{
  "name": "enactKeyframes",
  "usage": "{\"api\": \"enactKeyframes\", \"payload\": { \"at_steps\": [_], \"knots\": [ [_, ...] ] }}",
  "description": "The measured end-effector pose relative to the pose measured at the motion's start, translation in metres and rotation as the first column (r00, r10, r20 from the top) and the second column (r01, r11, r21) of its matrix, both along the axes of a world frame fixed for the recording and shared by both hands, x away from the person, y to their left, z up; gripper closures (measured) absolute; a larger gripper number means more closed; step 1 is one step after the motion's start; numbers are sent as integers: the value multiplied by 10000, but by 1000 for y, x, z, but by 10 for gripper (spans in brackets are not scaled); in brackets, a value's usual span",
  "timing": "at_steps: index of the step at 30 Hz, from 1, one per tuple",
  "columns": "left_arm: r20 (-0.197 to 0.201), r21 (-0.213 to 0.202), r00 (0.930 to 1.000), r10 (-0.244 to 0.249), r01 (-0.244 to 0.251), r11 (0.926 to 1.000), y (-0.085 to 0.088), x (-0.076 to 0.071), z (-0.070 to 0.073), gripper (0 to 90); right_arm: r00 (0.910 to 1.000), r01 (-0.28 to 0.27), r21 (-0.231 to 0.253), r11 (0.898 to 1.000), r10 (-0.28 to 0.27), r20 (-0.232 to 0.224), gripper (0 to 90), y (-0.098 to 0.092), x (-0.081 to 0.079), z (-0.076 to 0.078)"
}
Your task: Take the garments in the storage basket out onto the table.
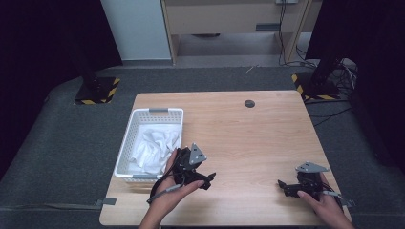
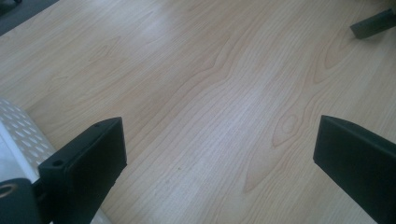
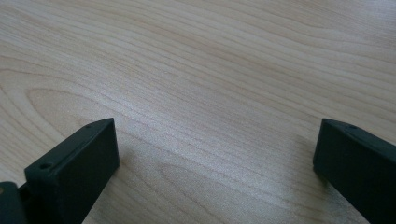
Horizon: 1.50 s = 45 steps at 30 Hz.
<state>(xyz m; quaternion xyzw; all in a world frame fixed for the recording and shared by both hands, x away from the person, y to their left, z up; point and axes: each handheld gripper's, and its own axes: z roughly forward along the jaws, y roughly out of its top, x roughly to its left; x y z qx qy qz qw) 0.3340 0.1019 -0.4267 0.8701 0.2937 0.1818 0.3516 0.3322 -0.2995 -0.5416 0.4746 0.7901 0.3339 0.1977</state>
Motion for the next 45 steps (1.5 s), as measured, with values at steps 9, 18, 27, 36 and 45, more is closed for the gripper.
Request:
{"api": "enactKeyframes", "payload": {
  "at_steps": [9,18,27,36,45],
  "knots": [
    [237,99,9997,72,-74,9999,3,5,11,14,10000,-13,-4,10000,13,3,4,0,0,0],
    [363,541,9992,155,-175,9984,11,13,21,13,10000,-12,-1,10000,12,3,4,0,0,0],
    [442,702,9985,327,-358,9969,26,24,23,9,10000,-13,-3,10000,13,4,4,0,0,0],
    [319,724,9970,704,-726,9947,45,35,18,10,10000,-13,-2,10000,13,5,4,0,0,0],
    [359,742,9951,918,-942,9928,60,44,19,12,10000,-14,-3,10000,14,4,5,0,0,0]
  ]
}}
